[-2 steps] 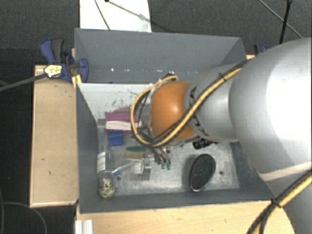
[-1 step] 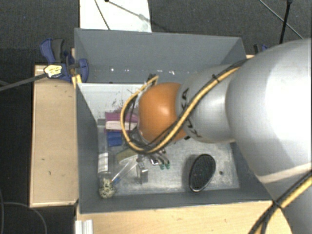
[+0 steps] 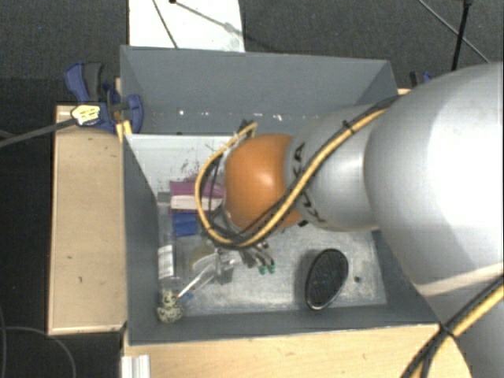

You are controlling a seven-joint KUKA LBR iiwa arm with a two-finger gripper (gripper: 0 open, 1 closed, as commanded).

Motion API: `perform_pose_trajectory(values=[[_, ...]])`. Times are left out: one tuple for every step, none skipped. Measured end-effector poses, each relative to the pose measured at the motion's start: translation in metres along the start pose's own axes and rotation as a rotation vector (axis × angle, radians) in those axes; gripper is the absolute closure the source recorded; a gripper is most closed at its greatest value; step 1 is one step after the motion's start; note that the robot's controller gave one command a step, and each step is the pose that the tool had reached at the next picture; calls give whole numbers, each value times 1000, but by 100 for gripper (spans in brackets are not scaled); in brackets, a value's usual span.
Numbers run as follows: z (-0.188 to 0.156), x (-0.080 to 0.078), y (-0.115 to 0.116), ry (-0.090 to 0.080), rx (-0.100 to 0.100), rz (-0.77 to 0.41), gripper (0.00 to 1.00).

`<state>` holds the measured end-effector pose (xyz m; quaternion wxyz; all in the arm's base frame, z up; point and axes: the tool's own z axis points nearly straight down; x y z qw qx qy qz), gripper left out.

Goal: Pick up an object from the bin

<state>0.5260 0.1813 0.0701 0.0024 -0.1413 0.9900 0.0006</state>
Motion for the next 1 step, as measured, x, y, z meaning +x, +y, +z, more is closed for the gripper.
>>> perform_pose_trajectory(values=[[-56,-2,0,-4,0,6,100]])
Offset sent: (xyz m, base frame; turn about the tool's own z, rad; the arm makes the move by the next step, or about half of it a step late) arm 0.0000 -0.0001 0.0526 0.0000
